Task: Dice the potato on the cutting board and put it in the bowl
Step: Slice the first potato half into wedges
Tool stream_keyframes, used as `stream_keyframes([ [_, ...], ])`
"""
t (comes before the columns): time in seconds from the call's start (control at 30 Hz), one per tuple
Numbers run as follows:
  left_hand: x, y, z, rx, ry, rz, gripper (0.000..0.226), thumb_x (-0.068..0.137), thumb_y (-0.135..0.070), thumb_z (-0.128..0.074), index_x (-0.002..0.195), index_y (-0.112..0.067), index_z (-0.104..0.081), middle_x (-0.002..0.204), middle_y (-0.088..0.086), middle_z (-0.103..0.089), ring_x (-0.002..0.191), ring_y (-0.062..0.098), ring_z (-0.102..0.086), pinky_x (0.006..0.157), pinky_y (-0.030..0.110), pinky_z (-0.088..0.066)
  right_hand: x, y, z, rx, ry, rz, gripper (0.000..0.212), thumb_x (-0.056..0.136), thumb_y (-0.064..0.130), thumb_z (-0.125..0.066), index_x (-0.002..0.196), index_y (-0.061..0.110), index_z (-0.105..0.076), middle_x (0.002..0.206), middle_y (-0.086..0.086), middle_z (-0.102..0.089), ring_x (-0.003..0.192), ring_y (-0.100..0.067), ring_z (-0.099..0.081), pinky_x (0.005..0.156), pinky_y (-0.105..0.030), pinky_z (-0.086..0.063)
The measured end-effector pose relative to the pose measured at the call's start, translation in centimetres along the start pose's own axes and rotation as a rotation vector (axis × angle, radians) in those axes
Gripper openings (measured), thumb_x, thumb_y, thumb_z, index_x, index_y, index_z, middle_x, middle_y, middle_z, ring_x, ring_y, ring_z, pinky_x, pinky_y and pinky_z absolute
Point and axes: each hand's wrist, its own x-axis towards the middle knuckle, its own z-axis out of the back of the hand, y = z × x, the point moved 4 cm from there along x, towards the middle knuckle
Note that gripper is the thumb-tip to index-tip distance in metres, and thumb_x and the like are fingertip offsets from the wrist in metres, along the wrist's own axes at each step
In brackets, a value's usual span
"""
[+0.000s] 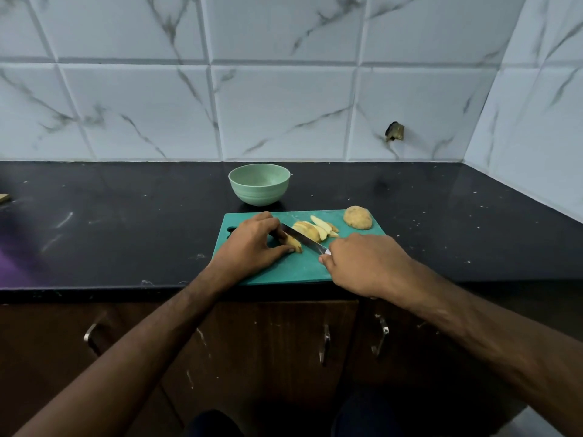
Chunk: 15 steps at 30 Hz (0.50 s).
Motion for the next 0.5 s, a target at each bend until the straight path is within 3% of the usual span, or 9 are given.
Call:
stream_keyframes([
  [0.13,0.0,-0.1,0.0,0.005,0.005,-0.006,0.022,0.081,-0.040,-0.081,0.087,-0.023,-0.068,0.093,-0.011,-0.061,0.086,0.004,-0.057,0.068,0.010,-0.042,0.4,0.3,0.2,-0.024,-0.016,0.010,0.037,0.108,0.046,-0.032,0.094,0.019,-0.053,0.078,0.004,-0.049,0.079,-0.015,-0.057,0.078,-0.041,-0.054],
  [0.23,0.1,0.0,0.0,0.002,-0.013,-0.024,0.022,0.081,-0.038,-0.082,0.086,-0.020,-0.071,0.092,-0.009,-0.063,0.085,0.005,-0.058,0.069,0.011,-0.042,1.5,0.5,0.7,0.019,0.028,0.016,0.037,0.108,0.043,-0.034,0.081,0.020,-0.046,0.077,0.001,-0.051,0.071,-0.013,-0.052,0.067,-0.036,-0.046],
  [0.33,0.0,-0.1,0.0,-0.010,-0.024,-0.055,0.021,0.081,-0.036,-0.083,0.085,-0.018,-0.072,0.092,-0.006,-0.066,0.085,0.007,-0.061,0.072,0.023,-0.051,2.9,0.6,0.7,0.038,0.035,0.012,0.038,0.108,0.040,-0.035,0.080,0.017,-0.047,0.079,-0.002,-0.054,0.068,-0.016,-0.057,0.060,-0.033,-0.042],
  [0.5,-0.1,-0.4,0.2,-0.009,-0.046,-0.063,0.018,0.081,-0.033,-0.082,0.085,-0.017,-0.074,0.089,-0.007,-0.066,0.082,0.008,-0.061,0.074,0.033,-0.054,4.4,1.9,-0.9,0.050,0.023,-0.002,0.033,0.106,0.033,-0.043,0.075,0.022,-0.040,0.078,0.002,-0.051,0.071,-0.013,-0.051,0.063,-0.036,-0.044],
])
